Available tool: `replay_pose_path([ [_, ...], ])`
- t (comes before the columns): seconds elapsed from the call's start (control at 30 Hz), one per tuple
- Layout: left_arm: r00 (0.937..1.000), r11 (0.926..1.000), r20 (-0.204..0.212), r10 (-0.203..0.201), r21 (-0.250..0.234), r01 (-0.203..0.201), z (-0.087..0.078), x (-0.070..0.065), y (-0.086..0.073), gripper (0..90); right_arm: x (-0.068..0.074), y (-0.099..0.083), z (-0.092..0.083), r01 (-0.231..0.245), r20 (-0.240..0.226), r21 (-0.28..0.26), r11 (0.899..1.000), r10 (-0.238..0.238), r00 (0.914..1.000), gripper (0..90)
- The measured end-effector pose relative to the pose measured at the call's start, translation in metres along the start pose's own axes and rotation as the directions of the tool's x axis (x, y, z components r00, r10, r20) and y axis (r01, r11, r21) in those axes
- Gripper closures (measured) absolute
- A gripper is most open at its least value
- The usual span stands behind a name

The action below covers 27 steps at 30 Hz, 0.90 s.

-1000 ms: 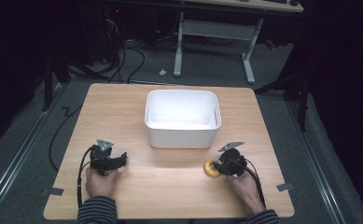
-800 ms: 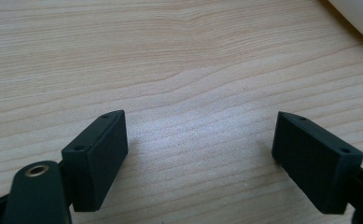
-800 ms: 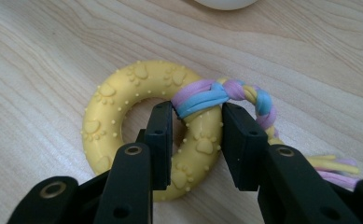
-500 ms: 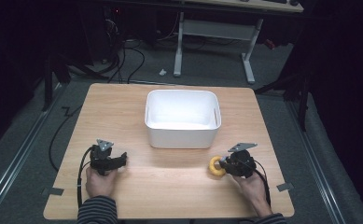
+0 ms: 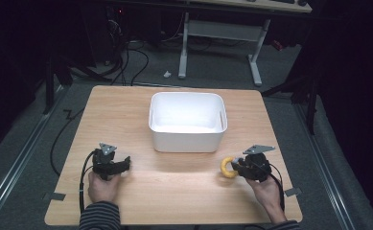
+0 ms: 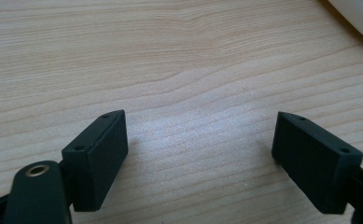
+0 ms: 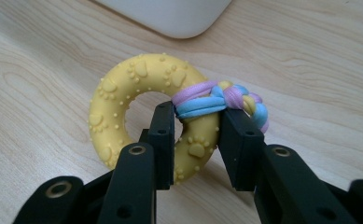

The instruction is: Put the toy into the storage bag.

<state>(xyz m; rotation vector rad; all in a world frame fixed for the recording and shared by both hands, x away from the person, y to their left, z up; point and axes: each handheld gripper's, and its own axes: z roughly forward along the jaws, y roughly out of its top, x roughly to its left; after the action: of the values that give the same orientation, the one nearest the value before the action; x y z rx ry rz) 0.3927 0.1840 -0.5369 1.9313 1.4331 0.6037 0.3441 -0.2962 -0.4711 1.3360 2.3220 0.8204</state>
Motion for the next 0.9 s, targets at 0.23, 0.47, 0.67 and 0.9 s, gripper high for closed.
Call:
replay_pose_path([
  [0.23,1.0,1.0,0.001,0.0,0.0,0.0,0.0,0.0,0.0,18.7,-0.008,0.007,-0.019,-0.015,0.012,-0.036,0.999,0.015,0.9998,68.2],
  [0.47,1.0,1.0,0.001,0.001,0.001,-0.001,0.0,0.0,0.0,18.9,-0.012,0.015,-0.03,-0.01,0.007,-0.052,0.999,0.011,0.9999,68.2],
  [0.67,1.0,1.0,0.003,0.0,0.0,0.0,0.0,0.0,0.0,18.9,-0.019,0.025,-0.041,-0.021,0.0,-0.086,0.996,0.021,0.9998,68.2],
  [0.9,1.0,1.0,0.001,0.0,-0.001,0.0,0.0,0.0,0.0,18.9,-0.02,0.037,-0.056,-0.019,-0.005,-0.118,0.993,0.019,0.9998,68.2],
])
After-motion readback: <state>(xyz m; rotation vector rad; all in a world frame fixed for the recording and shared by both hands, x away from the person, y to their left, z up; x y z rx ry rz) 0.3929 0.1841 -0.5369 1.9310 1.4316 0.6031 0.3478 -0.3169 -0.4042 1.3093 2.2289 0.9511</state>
